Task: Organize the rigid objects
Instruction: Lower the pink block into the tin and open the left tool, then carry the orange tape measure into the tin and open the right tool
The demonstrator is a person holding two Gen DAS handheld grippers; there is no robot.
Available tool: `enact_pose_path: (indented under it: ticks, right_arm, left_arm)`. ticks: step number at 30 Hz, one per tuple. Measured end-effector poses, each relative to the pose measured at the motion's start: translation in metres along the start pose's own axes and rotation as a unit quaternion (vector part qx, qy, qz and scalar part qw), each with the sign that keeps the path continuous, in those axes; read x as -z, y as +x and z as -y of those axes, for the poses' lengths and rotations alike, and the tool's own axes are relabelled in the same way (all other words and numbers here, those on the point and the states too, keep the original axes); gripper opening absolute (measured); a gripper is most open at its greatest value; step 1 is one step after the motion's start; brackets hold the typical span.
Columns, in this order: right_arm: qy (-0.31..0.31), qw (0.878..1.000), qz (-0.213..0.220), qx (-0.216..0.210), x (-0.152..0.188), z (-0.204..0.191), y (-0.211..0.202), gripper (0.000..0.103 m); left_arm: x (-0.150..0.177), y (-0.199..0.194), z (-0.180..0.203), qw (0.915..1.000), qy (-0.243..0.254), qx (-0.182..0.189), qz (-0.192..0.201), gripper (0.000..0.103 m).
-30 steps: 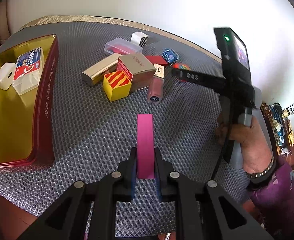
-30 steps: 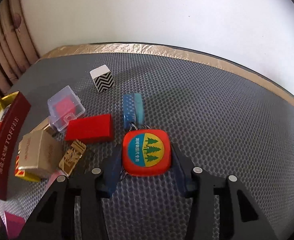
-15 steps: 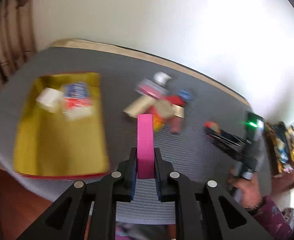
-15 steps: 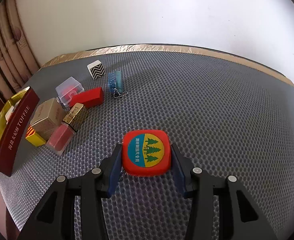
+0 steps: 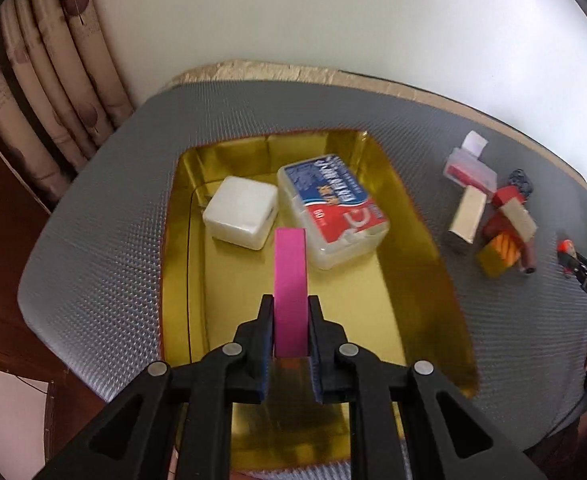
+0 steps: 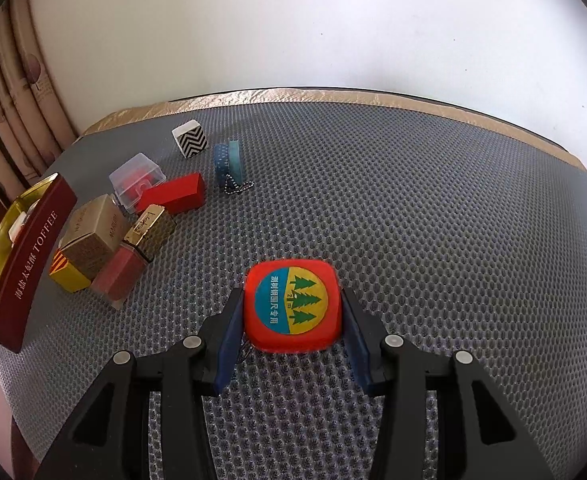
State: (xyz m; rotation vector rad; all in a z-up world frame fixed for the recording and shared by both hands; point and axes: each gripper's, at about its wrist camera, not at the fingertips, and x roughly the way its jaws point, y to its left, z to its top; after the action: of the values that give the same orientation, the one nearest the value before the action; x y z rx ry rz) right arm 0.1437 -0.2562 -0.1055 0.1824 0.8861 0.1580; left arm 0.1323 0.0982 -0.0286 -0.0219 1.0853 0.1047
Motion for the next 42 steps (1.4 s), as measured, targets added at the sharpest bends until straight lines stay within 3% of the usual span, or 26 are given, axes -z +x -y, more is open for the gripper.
enact_pose_path:
  ticks: [6,11,17,21,24,27,30,36,42]
  right_arm:
    - [-0.001,1.0,0.0,0.001,0.0,0.0,0.0,0.044]
    - [-0.002,1.0,-0.001,0.001,0.001,0.0,0.0,0.044]
    - [0.002,1.0,-0.001,-0.004,0.0,0.002,0.0,0.044]
    - [0.006,1.0,-0.006,-0.011,-0.001,0.004,-0.001,0.044]
    - [0.012,1.0,-0.013,-0.016,-0.002,0.006,-0.004,0.044]
    - [0.018,1.0,-0.016,-0.02,-0.001,0.005,-0.012,0.044]
    - [0.021,0.999,-0.011,-0.033,-0.001,0.0,-0.03,0.044]
    - [-0.012,0.997,0.008,-0.081,-0.013,-0.046,-0.072,0.044]
    - [-0.088,0.982,0.009,-0.165,-0.031,-0.149,-0.101,0.044]
  left_arm:
    - [-0.004,0.02,-0.007,0.9996,0.01,-0.026,-0.004,0.015]
    - [-0.009,0.022,-0.009,0.9988,0.02,-0.044,-0.004,0.024]
    - [-0.004,-0.026,-0.011,0.9949,-0.022,-0.076,0.062,0.028]
    - [0.028,-0.078,0.003,0.9894,-0.063,-0.08,0.104,0.045]
    - [0.055,-0.105,0.017,0.9857,-0.076,-0.076,0.13,0.045]
    - [0.087,-0.124,0.036,0.9795,-0.068,-0.114,0.152,0.05]
    - [0.106,-0.123,0.042,0.9784,-0.07,-0.133,0.142,0.05]
    - [0.129,-0.112,0.025,0.9737,-0.104,-0.17,0.11,0.05]
    - [0.134,-0.114,0.001,0.967,-0.152,-0.17,0.113,0.05]
